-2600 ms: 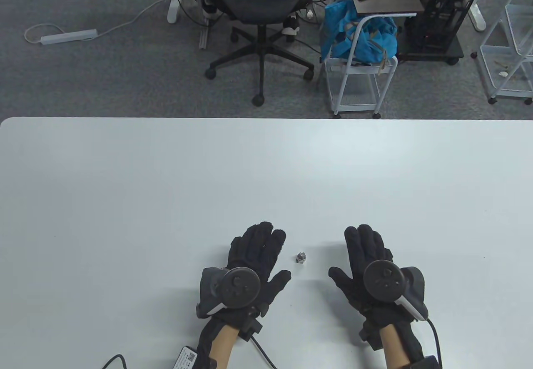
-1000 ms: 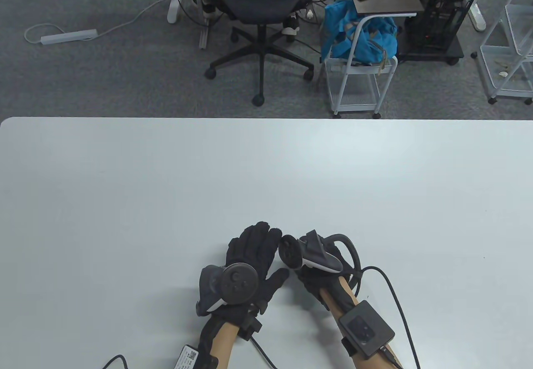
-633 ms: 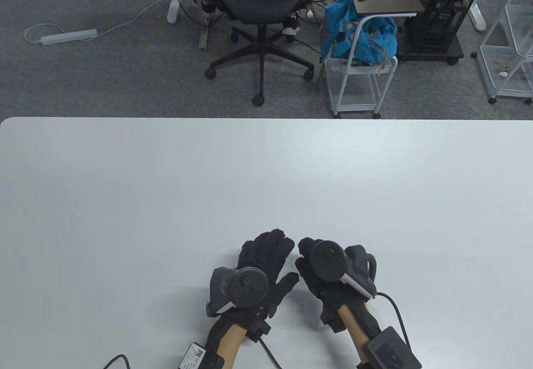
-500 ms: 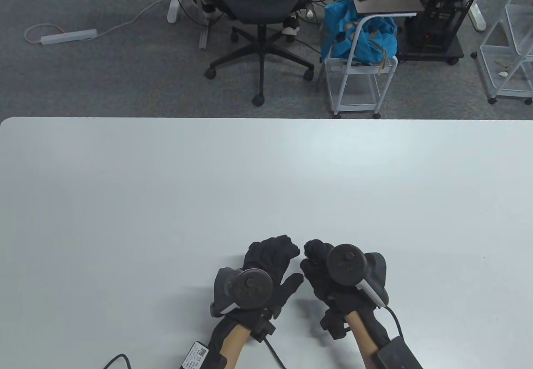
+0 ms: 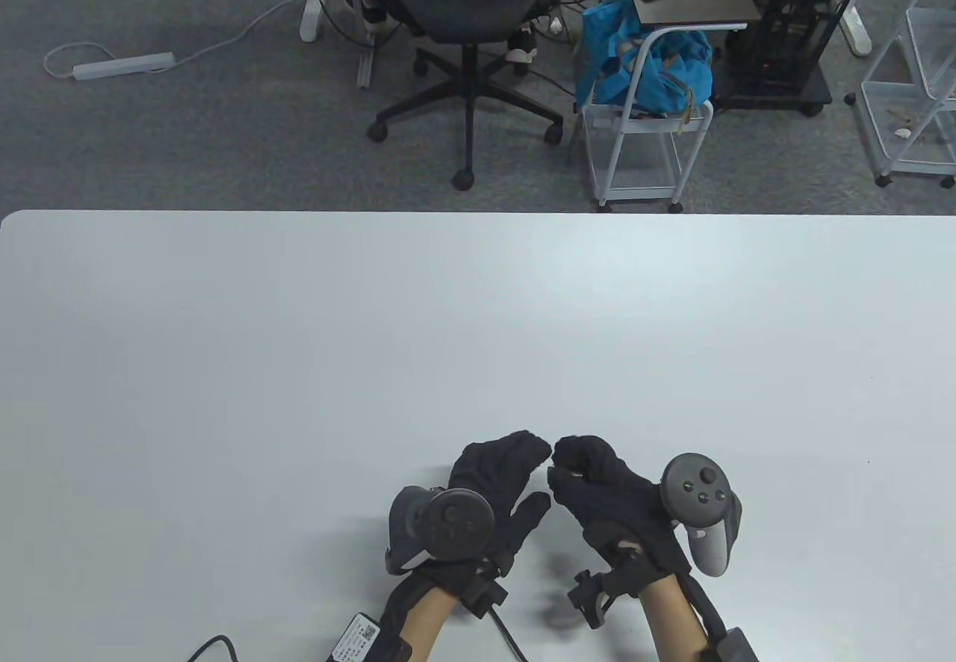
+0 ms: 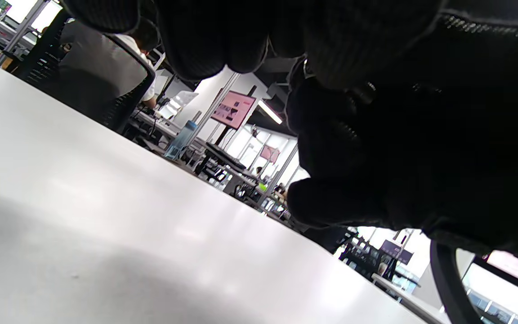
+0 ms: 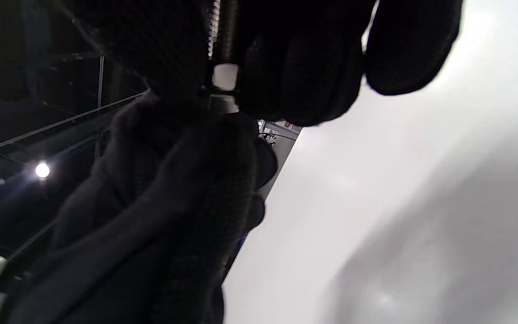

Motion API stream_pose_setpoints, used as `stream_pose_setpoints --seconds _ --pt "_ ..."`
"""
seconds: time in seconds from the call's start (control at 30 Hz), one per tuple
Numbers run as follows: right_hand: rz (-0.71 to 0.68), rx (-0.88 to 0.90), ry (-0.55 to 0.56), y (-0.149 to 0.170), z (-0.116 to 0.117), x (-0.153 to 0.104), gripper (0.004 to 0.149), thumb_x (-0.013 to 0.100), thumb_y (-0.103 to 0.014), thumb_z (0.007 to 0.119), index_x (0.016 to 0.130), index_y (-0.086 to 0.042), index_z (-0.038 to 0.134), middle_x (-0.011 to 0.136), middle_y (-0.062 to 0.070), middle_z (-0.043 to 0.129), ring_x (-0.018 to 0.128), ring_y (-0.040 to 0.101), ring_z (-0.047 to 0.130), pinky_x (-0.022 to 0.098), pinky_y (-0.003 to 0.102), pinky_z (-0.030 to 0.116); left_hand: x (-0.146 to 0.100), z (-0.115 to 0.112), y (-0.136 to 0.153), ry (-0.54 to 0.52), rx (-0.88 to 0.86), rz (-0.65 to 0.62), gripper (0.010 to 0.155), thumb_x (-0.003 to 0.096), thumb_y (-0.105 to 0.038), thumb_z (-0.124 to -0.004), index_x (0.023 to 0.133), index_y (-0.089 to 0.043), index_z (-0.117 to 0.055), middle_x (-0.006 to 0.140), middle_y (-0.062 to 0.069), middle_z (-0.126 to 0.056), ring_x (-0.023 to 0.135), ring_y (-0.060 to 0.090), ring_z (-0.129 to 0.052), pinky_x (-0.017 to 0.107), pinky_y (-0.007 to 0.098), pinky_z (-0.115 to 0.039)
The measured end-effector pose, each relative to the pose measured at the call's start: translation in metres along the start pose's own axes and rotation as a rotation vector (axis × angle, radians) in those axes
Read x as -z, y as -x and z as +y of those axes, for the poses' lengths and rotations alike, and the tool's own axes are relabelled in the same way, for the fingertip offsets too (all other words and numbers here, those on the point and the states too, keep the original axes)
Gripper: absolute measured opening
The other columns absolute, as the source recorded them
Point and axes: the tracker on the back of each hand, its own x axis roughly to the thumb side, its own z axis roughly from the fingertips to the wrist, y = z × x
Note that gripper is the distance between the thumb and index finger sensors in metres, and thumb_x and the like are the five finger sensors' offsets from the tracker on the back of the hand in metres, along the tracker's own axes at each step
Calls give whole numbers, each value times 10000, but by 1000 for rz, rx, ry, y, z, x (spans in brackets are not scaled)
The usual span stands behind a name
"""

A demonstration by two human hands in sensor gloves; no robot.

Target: Unscrew nut from screw

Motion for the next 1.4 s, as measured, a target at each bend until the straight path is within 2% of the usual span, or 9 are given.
stream_pose_setpoints --seconds 0.27,0.73,1.1,1.23,1.4 --pt "2 164 -2 2 1 -6 540 508 -394 827 941 -94 707 734 115 914 527 306 970 523 578 809 -5 -1 -2 -104 -202 1 606 480 -388 -852 1036 -223 -678 999 147 -824 804 346 -913 652 655 -673" --pt "-1 184 6 1 5 -7 530 500 -425 823 903 -91 739 634 80 949 431 252 992 494 543 846 -8 0 8 -156 -425 88 507 474 -366 -874 950 -211 -791 856 140 -927 609 283 -985 585 606 -766" --pt "-28 136 47 -1 11 -9 502 526 -403 770 918 -93 728 641 91 936 451 266 974 509 555 823 -6 0 17 -110 -515 133 507 469 -343 -892 946 -202 -798 848 145 -927 586 275 -983 574 602 -780" --pt "-66 104 38 -5 11 -9 500 528 -390 763 926 -91 719 668 99 924 478 288 962 524 571 803 -7 0 20 -105 -557 153 503 464 -370 -896 929 -200 -809 797 122 -952 531 248 -992 547 585 -805" --pt "-98 69 23 -6 11 -9 494 531 -366 768 944 -103 700 715 130 897 529 323 937 552 599 769 -8 -3 25 -83 -635 208 492 468 -385 -888 922 -208 -819 815 121 -958 553 262 -1007 551 588 -806"
